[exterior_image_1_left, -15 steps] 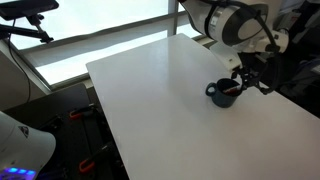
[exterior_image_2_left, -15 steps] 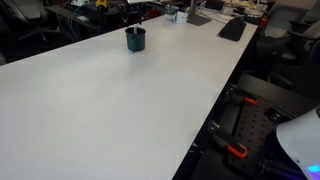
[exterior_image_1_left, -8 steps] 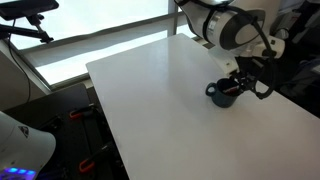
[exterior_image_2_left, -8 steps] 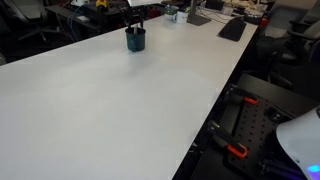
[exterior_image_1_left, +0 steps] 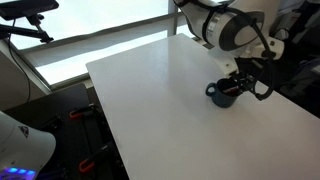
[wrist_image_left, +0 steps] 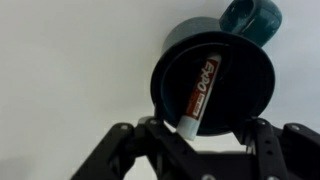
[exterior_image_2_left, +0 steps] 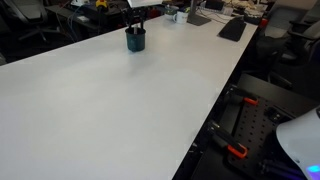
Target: Take the marker out of the mug.
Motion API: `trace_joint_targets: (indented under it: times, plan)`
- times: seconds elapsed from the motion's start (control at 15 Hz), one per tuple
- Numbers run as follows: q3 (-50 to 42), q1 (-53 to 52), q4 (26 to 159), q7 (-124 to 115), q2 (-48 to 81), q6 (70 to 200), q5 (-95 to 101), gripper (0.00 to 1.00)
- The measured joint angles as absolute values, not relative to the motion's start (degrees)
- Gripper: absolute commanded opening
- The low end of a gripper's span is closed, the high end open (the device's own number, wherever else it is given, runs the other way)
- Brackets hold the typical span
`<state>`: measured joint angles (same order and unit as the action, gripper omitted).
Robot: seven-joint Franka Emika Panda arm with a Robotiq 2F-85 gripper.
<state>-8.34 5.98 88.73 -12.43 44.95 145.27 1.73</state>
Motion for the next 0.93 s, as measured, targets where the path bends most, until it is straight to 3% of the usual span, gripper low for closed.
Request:
trace_joint_targets:
  times: [0.2, 0.27, 0.53, 0.93]
  plan:
    - [-8.3, 6.2, 89.3, -11.3, 44.9, 147.5, 1.7, 0.5]
    - [-8.3, 6.3, 89.6, -10.4, 44.9, 148.9, 1.8, 0.3]
    - [-8.2, 6.8, 91.0, -8.0, 44.9, 153.2, 1.7, 0.03]
    - [-7.9, 7.3, 91.5, -7.1, 44.9, 154.7, 1.7, 0.06]
